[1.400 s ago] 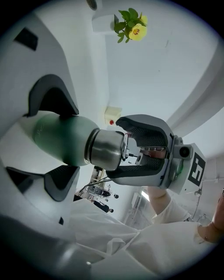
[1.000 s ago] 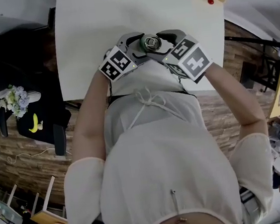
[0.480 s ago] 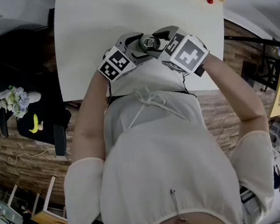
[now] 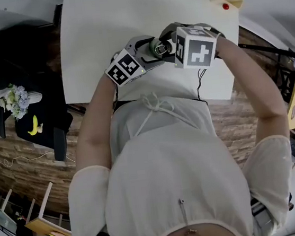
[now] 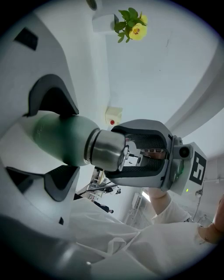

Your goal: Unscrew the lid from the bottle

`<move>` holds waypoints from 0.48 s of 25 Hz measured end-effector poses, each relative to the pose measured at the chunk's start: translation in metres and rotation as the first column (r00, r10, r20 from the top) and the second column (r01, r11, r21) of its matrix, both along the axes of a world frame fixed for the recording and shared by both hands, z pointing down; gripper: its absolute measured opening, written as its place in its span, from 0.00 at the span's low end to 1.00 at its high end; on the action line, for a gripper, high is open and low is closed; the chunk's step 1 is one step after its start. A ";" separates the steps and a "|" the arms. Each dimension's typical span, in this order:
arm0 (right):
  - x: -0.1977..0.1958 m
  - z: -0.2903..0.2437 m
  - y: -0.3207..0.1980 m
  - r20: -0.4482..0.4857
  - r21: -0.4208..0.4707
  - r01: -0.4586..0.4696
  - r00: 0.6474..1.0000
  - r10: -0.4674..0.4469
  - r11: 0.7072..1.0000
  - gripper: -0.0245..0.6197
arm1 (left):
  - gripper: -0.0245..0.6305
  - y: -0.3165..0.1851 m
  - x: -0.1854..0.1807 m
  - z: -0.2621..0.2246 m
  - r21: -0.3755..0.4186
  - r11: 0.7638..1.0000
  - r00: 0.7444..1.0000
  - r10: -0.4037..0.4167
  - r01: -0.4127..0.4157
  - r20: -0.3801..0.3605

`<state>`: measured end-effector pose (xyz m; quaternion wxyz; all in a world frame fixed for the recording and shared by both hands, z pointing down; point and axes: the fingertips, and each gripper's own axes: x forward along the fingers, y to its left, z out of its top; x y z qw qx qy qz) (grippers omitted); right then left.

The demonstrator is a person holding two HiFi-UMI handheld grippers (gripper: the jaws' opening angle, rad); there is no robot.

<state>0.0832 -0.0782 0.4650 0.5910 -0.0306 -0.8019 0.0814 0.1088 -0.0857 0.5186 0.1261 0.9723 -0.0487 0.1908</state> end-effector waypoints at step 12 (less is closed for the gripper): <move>-0.003 -0.013 -0.006 0.072 0.076 -0.253 0.966 0.248 0.964 0.59 | 0.59 0.001 -0.001 0.000 -0.012 1.000 1.000 -0.001 0.001 -0.001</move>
